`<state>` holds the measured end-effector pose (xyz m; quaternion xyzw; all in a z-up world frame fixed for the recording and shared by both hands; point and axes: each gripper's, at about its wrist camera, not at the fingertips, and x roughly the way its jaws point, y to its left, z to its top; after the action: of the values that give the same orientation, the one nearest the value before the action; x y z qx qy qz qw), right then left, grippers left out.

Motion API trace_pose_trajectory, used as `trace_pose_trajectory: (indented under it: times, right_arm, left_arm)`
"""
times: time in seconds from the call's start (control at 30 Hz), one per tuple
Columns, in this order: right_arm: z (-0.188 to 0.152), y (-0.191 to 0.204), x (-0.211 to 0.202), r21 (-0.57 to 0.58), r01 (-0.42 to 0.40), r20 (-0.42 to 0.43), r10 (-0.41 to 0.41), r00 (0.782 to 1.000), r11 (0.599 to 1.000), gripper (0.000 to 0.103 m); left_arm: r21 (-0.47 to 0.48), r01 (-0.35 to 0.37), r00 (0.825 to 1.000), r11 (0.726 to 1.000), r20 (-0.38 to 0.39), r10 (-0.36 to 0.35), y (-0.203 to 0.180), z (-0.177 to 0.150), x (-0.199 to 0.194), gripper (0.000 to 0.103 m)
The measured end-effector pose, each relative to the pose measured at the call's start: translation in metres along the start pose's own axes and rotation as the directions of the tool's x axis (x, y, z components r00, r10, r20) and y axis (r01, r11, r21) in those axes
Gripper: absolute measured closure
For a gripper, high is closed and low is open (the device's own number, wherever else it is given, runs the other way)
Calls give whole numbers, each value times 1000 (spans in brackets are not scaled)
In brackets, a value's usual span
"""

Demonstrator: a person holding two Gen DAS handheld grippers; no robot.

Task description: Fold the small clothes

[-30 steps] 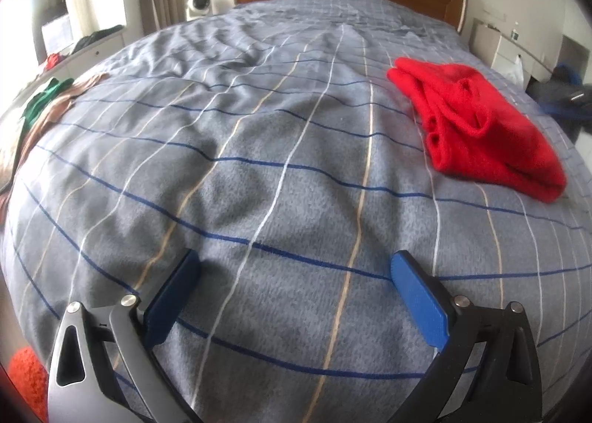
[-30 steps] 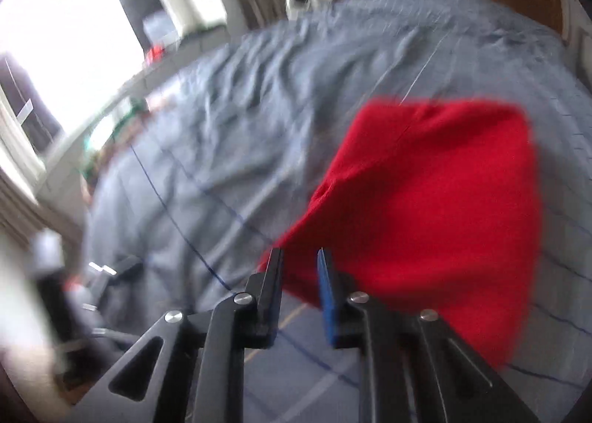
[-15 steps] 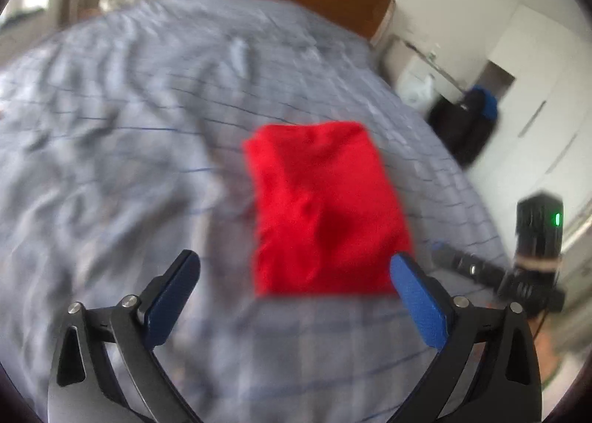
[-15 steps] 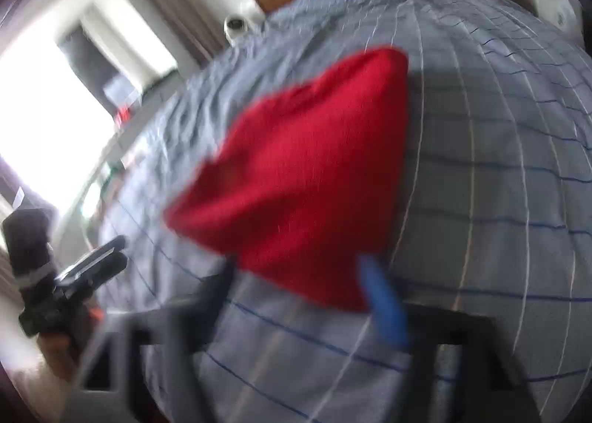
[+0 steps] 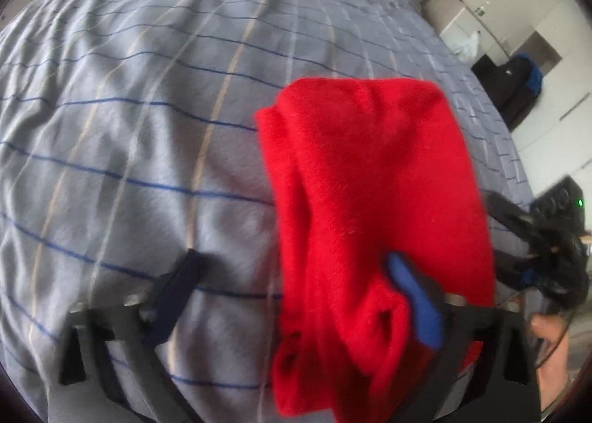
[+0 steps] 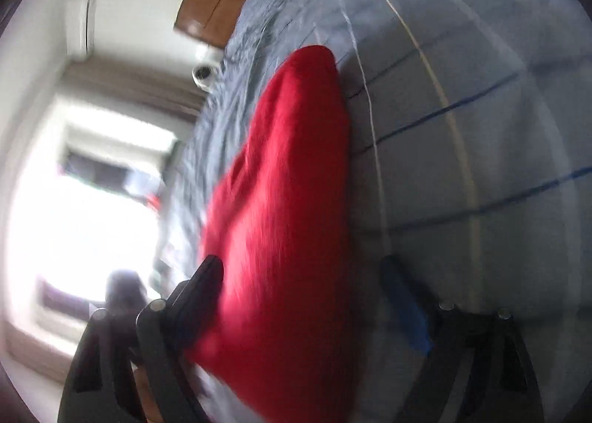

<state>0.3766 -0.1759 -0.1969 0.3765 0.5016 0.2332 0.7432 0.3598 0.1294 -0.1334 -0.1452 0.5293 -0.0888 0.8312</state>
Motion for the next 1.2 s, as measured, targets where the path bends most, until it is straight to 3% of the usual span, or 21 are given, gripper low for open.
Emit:
trace_pose_trajectory:
  times: [0.03, 0.07, 0.1, 0.13, 0.17, 0.2, 0.27, 0.47, 0.53, 0.57, 0.6, 0.67, 0.7, 0.77, 0.8, 0.83, 0.9, 0.97, 1.07, 1.13, 1.2]
  right_arm:
    - [2, 5, 5, -20, 22, 7, -22, 1000, 1000, 38]
    - [1, 12, 10, -63, 98, 10, -97, 995, 993, 74]
    - [-1, 25, 13, -134, 211, 30, -209, 977, 968, 78]
    - [-11, 52, 17, -279, 360, 102, -345, 933, 890, 78]
    - [-18, 68, 18, -361, 416, 148, -390, 909, 835, 79]
    - [-33, 96, 19, -485, 476, 229, -419, 879, 733, 79]
    - [-46, 122, 12, -566, 483, 294, -384, 875, 668, 79]
    - [-41, 182, -31, -612, 417, 384, -208, 900, 672, 79]
    - [-35, 190, -33, -608, 399, 376, -194, 906, 686, 79]
    - [-28, 186, -28, -602, 396, 361, -206, 909, 693, 77]
    - [-24, 178, -21, -588, 403, 330, -247, 911, 702, 75]
    - [-22, 155, -9, -551, 438, 263, -350, 899, 710, 39]
    - [-26, 138, -6, -520, 476, 245, -409, 879, 710, 28]
    - [-44, 116, -24, -496, 483, 244, -418, 875, 722, 22]
    - [-55, 106, -31, -491, 486, 244, -422, 873, 723, 22]
    - [-68, 98, -41, -488, 502, 253, -435, 864, 714, 20]
    - [-98, 85, -63, -494, 530, 275, -455, 847, 689, 16]
    - [-124, 83, -79, -509, 530, 281, -451, 847, 678, 12]
    - [-156, 93, -103, -537, 519, 292, -431, 854, 665, 3]
    - [-174, 107, -113, -561, 512, 303, -415, 858, 650, 1]
    - [-192, 124, -125, -588, 507, 316, -398, 861, 630, 1]
  left_arm:
    - [13, 26, 1000, 1000, -11, -26, -3, 0, 2, 83]
    - [17, 26, 1000, 1000, -13, -26, -7, 1, 3, 83]
    - [28, 5, 1000, 1000, 13, -6, -10, 2, -2, 84]
    - [46, -10, 999, 999, 36, 8, -11, 4, -7, 85]
    - [58, -22, 998, 998, 63, 19, -14, 4, -16, 86]
    - [64, -27, 996, 998, 87, 21, -15, 6, -23, 86]
    - [71, -24, 990, 997, 137, 14, -17, 11, -44, 86]
    - [127, -2, 961, 992, 275, -33, -29, 26, -110, 85]
    - [141, -28, 963, 990, 270, -11, -28, 25, -109, 70]
    - [138, -60, 970, 989, 242, 25, -24, 22, -99, 60]
    - [128, -108, 976, 986, 205, 80, -18, 16, -86, 37]
    - [116, -209, 967, 971, 173, 187, -5, -3, -70, 32]
    - [119, -243, 960, 963, 174, 221, 1, -18, -69, 32]
    - [138, -283, 945, 949, 207, 252, 7, -50, -79, 31]
    - [148, -305, 935, 941, 233, 267, 8, -67, -88, 22]
    - [155, -335, 921, 929, 263, 288, 6, -81, -97, 11]
    - [157, -404, 876, 901, 350, 331, -4, -110, -119, 1]
    - [153, -454, 832, 878, 425, 356, -18, -131, -139, 1]
    - [93, -518, 784, 850, 451, 428, -40, -154, -163, 0]
    - [72, -494, 791, 867, 451, 413, -44, -162, -171, 0]
    - [75, -443, 829, 893, 413, 376, -48, -171, -178, 0]
